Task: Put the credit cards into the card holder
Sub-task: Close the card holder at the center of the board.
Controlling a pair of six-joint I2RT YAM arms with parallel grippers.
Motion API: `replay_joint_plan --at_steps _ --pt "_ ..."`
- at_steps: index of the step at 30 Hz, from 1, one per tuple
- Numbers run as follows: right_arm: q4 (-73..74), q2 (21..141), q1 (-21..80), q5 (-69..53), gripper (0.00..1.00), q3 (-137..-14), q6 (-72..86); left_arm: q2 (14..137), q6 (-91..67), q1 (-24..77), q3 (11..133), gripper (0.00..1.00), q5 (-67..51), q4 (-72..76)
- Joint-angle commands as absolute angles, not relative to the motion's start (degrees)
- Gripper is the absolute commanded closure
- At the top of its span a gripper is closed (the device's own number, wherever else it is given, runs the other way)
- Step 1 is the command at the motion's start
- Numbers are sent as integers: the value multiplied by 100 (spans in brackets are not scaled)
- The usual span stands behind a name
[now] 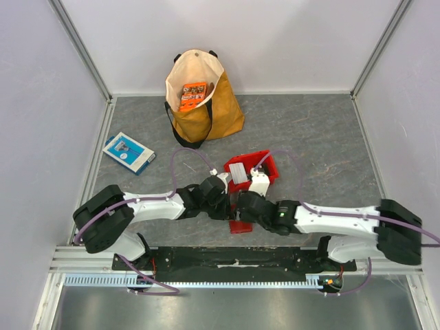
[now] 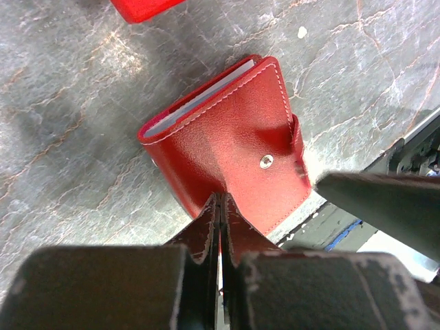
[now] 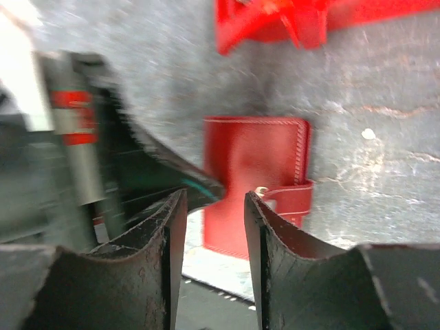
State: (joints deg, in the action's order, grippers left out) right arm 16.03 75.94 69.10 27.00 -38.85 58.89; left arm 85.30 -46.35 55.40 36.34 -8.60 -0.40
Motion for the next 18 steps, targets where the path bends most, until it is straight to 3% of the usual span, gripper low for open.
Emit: replay_joint_plan --at_steps 1,4,8,18 --pt "1380 6489 6856 2900 54 -3894 5652 8385 -4403 5634 3586 98 -844 -185" --pt "1493 5987 6759 2936 58 -3657 5607 8376 -4359 5634 3674 98 -852 -237" --pt "1950 5801 6557 2961 82 -3411 5878 8367 -4237 5634 3832 97 -931 -220" --pt "2065 5608 6258 2698 93 -2892 6205 8429 -3946 5642 4052 95 -1187 -123"
